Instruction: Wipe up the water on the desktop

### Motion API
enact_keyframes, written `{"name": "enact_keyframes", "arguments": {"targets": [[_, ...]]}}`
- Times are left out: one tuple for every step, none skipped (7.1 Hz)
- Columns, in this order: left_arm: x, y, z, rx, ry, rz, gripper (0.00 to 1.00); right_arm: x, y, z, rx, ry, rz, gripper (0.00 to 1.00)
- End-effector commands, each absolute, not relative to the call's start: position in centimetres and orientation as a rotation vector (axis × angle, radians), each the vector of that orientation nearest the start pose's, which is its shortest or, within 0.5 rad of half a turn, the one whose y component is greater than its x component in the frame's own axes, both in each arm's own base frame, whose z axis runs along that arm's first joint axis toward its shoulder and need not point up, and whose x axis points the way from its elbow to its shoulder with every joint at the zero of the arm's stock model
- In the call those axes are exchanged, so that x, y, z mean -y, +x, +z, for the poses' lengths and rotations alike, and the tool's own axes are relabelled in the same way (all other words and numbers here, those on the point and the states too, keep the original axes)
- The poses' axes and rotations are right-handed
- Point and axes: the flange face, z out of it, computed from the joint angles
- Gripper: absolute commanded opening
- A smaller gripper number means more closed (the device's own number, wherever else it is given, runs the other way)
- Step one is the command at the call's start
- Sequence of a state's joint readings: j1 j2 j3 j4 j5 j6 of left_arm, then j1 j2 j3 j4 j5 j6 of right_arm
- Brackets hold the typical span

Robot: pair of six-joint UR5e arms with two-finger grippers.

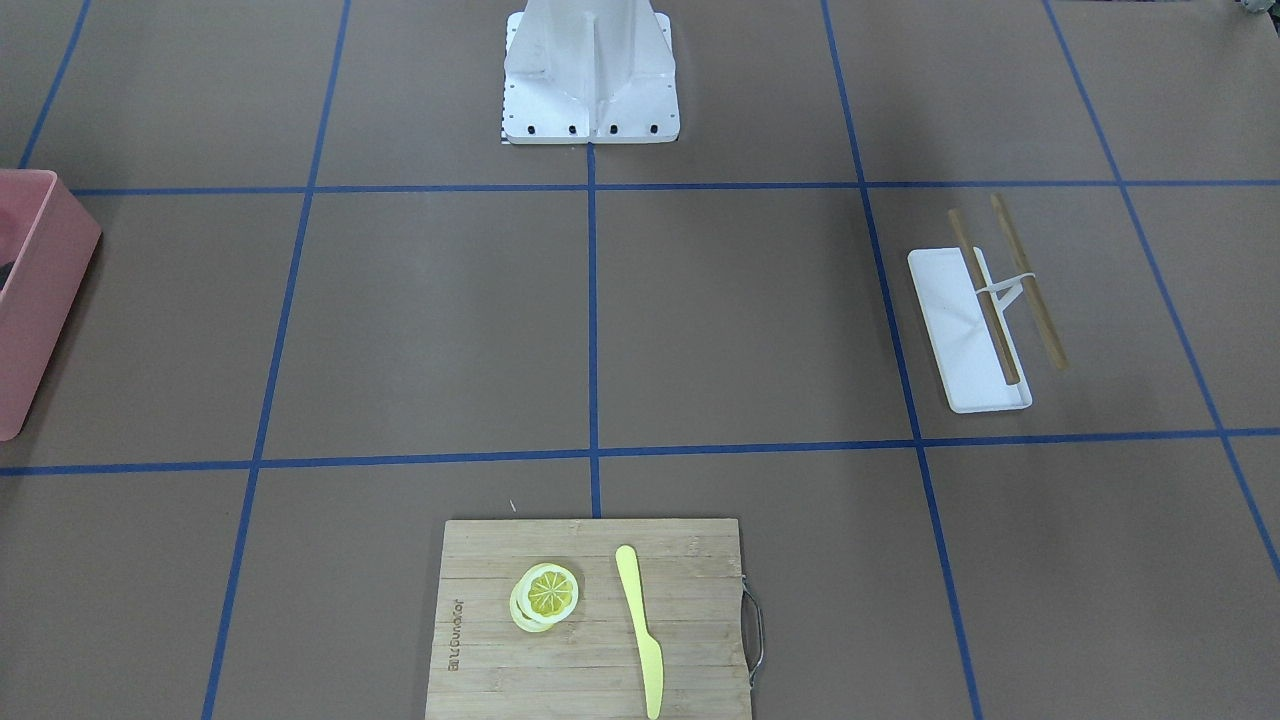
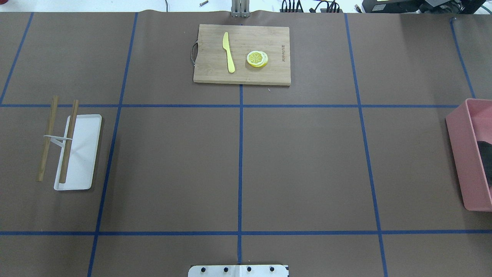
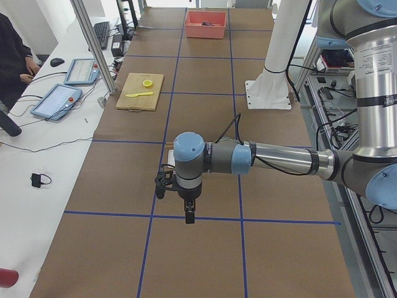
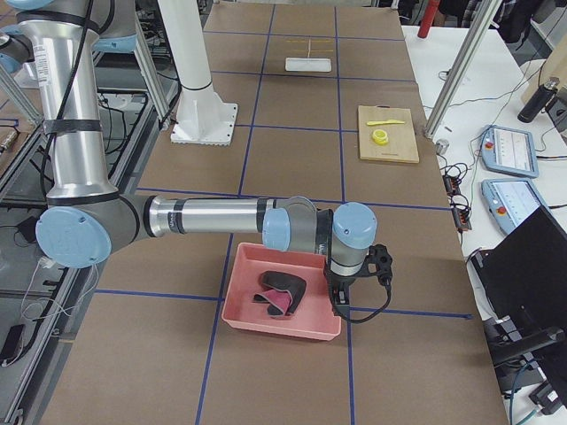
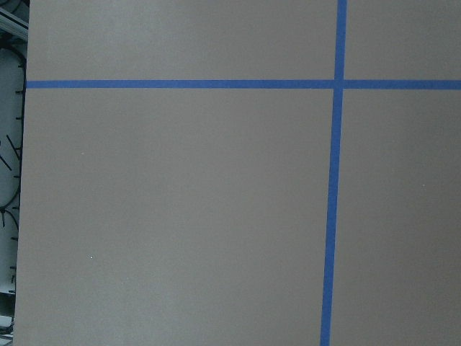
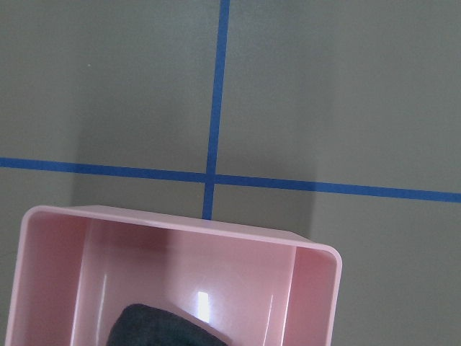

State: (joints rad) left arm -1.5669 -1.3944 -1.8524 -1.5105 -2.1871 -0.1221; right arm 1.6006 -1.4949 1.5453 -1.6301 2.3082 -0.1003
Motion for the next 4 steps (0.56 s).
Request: {"name": "enact_keyframes", "arguments": {"targets": [[42.05,-7.43,62.56,-0.621,0.012,-0.122,0.98,52.15,7.26,64.64,0.739,0.025,-0.073,1.0],[41.98,-6.96,62.38,-0.68,0.006,-0.122,0.98,52.17,7.17,64.55,0.741,0.026,-0.075,1.0],[41.93,-6.45,62.11,-0.747,-0.004,-0.121,0.98,52.15,7.16,64.63,0.742,0.023,-0.073,1.0],[41.92,-6.43,62.17,-0.749,-0.005,-0.121,0.98,52.01,7.19,64.68,0.749,0.022,-0.071,1.0]]}}
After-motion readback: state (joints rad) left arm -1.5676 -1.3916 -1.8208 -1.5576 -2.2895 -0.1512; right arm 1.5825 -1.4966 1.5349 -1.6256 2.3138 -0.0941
